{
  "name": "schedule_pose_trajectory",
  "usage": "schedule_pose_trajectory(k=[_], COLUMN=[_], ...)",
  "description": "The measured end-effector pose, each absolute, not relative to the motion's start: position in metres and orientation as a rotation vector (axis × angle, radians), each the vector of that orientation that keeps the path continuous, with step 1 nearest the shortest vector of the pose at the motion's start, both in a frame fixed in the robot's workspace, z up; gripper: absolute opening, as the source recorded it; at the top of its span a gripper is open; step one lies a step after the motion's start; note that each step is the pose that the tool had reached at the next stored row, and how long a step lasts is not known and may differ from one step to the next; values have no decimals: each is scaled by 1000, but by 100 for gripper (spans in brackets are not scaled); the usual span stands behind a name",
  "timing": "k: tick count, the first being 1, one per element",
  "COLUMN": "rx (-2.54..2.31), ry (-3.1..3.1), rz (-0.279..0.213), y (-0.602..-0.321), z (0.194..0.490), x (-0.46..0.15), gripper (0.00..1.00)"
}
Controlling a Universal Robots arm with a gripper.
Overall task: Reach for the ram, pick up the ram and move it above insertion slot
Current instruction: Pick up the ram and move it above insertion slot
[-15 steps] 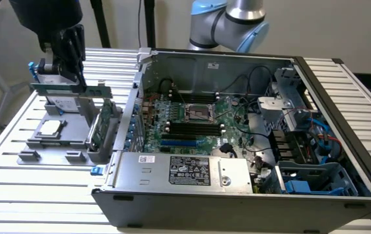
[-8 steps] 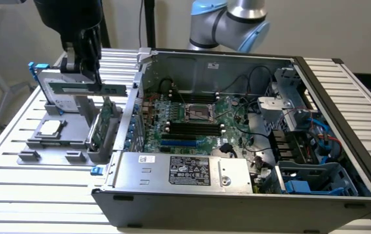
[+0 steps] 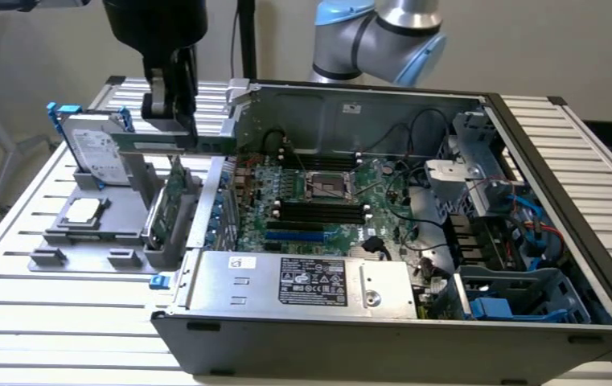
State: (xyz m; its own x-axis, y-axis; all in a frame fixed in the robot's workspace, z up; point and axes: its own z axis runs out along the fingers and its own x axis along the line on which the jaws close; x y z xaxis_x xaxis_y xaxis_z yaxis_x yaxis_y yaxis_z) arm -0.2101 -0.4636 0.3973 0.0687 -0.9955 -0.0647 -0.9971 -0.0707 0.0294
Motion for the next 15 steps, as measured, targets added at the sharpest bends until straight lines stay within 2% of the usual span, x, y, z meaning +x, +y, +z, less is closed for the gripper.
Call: schedule_pose_trajectory(k=[15], rx=[-2275], ry=[2121], rz=[116], y=[-454], z=[397], x=[-147], gripper=[13])
